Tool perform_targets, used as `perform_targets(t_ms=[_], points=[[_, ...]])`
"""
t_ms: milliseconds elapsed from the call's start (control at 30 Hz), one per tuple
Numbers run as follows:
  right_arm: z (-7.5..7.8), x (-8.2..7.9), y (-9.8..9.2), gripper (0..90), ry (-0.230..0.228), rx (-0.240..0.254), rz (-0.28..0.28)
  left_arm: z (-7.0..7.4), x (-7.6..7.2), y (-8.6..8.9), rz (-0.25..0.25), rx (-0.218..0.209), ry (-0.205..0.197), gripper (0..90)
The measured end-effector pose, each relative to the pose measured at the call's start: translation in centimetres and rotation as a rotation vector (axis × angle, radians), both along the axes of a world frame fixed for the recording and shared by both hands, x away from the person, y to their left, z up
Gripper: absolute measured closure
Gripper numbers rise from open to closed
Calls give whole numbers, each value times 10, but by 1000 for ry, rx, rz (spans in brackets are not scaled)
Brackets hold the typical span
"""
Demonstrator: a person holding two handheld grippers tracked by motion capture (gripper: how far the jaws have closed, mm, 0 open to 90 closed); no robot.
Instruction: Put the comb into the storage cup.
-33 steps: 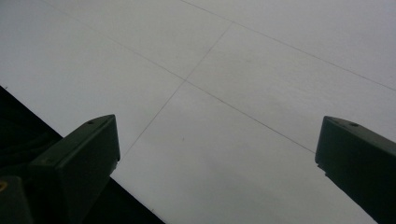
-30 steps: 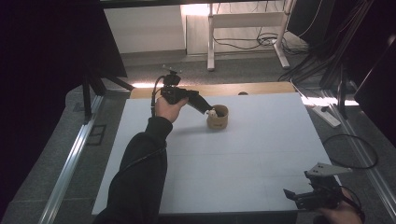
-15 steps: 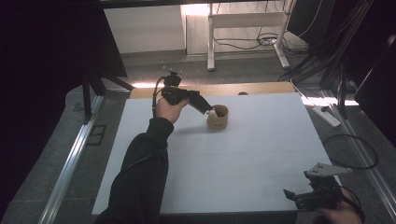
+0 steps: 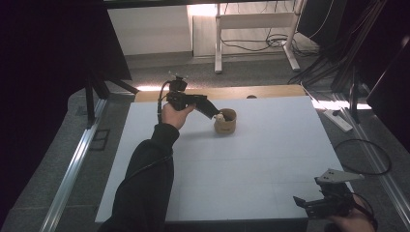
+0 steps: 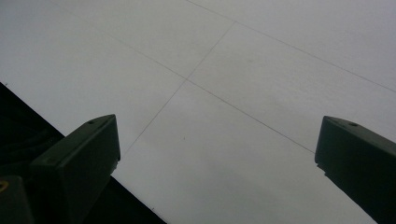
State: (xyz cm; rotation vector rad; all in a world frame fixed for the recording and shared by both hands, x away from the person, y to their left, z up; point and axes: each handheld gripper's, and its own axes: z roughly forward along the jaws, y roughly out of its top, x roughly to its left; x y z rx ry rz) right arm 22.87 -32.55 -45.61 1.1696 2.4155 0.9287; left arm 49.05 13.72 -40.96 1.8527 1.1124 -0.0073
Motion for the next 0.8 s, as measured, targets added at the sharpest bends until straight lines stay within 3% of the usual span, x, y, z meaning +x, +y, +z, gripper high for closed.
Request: perform_targets(t_ms=[700,800], points=[[0,0,1,2,0,-6,2,5,-12,5,30,73,-124,421],[0,0,1,2,0,-7,1,6,-15,5,26,85,-125,407]])
